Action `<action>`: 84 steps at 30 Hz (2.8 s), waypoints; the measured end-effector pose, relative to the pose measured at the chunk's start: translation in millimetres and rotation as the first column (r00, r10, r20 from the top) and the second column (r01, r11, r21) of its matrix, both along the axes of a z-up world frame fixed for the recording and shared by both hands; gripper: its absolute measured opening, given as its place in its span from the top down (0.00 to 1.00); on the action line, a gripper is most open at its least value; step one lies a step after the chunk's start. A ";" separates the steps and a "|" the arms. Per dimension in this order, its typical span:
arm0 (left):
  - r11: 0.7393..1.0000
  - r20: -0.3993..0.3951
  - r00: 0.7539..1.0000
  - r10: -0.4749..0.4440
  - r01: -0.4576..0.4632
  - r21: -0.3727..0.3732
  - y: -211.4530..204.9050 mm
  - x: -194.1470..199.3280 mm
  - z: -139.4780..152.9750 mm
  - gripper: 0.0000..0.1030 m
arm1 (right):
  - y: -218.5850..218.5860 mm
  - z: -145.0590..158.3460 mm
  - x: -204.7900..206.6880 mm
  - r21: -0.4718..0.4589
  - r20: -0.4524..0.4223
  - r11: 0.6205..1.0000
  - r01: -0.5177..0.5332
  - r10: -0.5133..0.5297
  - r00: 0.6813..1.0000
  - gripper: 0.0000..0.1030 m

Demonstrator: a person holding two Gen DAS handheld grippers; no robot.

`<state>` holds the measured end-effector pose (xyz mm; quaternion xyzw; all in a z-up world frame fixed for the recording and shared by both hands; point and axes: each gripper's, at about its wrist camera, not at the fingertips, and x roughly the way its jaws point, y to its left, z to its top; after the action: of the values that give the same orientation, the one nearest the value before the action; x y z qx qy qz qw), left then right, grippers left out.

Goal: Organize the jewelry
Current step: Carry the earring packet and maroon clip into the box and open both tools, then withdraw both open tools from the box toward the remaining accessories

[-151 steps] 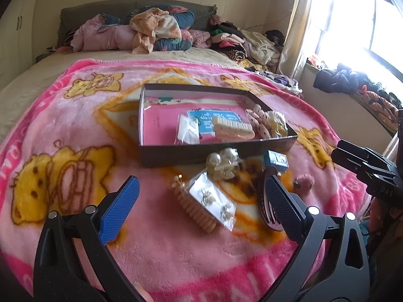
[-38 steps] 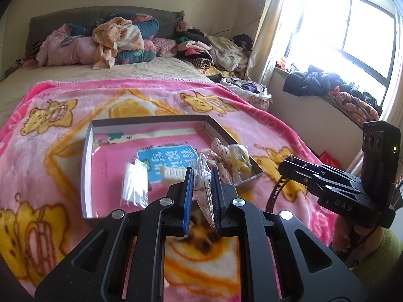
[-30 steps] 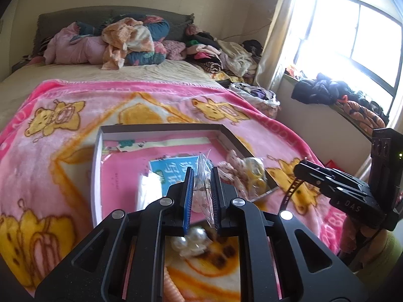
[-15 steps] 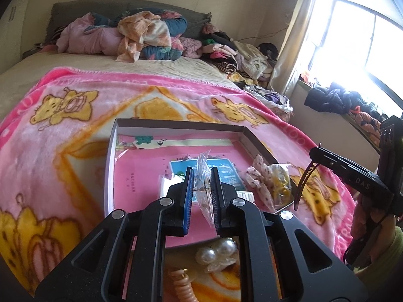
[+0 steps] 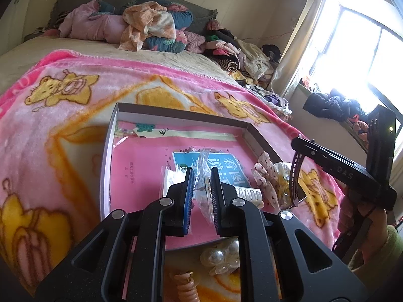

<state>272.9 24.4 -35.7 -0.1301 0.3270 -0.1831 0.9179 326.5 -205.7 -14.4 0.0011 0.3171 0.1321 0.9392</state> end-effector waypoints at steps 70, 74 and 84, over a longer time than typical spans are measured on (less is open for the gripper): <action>0.995 0.024 0.997 0.069 -0.070 0.071 7.4 -41.0 9.3 0.21 | -8.9 -7.8 -64.3 0.028 0.024 0.999 0.038 -0.038 0.999 0.23; 0.993 0.040 0.996 0.080 -0.083 0.083 7.7 -49.1 13.2 0.12 | -9.7 -2.4 -76.5 0.033 0.049 0.999 0.032 -0.034 0.998 0.21; 0.989 0.081 0.991 0.107 -0.114 0.097 11.0 -74.9 20.1 0.11 | -10.9 8.6 -105.7 0.037 0.087 0.999 0.011 -0.014 0.996 0.17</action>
<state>198.0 35.3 -15.5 -0.0942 0.2932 -0.1199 0.9438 220.8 -216.6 -5.8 0.0146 0.2735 0.1321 0.9527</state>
